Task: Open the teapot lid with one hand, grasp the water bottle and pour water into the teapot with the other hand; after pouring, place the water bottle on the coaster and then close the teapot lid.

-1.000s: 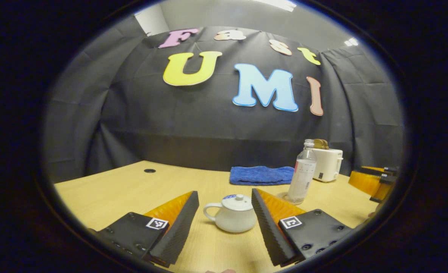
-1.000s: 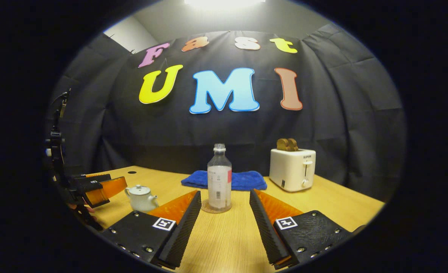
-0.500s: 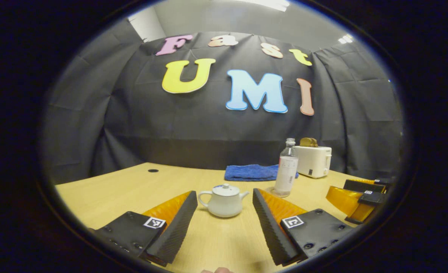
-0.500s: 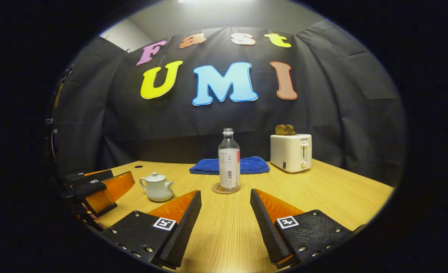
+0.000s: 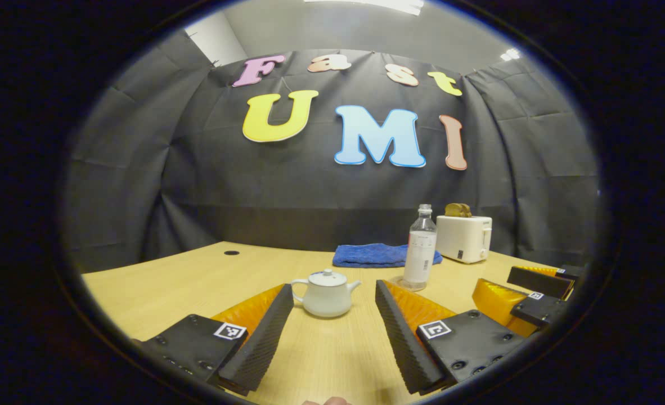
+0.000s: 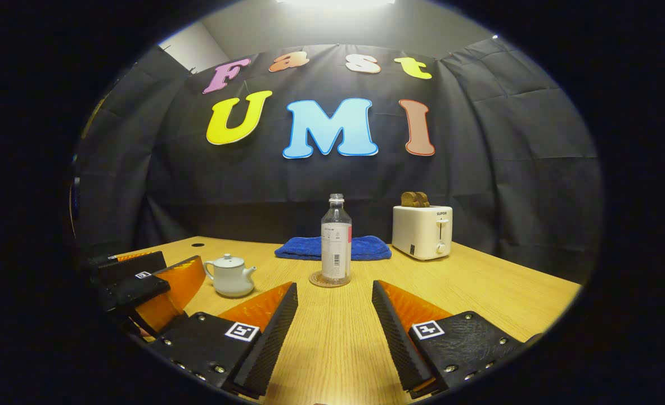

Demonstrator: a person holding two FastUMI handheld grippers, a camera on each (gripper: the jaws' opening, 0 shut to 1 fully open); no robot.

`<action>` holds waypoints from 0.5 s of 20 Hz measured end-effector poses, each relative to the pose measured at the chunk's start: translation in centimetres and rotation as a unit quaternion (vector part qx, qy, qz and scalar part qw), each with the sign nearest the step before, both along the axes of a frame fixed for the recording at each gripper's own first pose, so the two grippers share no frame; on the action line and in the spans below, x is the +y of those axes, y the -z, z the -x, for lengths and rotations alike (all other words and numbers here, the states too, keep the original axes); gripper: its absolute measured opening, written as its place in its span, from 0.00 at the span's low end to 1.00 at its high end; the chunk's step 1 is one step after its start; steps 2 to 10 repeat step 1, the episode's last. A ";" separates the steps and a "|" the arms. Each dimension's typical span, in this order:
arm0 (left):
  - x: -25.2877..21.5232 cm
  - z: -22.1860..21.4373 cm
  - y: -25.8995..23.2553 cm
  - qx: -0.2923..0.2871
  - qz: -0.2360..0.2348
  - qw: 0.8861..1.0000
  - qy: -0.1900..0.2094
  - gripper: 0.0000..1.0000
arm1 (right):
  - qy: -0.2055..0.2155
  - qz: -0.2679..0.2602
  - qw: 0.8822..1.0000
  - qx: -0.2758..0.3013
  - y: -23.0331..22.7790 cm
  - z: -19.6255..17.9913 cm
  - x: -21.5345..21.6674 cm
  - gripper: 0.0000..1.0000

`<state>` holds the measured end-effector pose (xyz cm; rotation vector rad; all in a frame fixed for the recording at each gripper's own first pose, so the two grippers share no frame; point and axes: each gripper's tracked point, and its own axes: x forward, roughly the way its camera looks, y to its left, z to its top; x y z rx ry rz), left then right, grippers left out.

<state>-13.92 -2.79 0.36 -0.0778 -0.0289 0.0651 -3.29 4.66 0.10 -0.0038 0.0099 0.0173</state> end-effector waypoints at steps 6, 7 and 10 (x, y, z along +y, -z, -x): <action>0.2 0.1 0.3 0.004 -0.002 1.000 -0.007 0.96 | 0.002 0.000 1.000 0.000 0.1 0.1 -0.1 0.83; 0.2 0.1 0.3 0.004 -0.002 1.000 -0.007 0.96 | 0.002 0.000 1.000 0.000 0.1 0.1 -0.1 0.83; 0.2 0.1 0.3 0.004 -0.002 1.000 -0.007 0.96 | 0.002 0.000 1.000 0.000 0.1 0.1 -0.1 0.83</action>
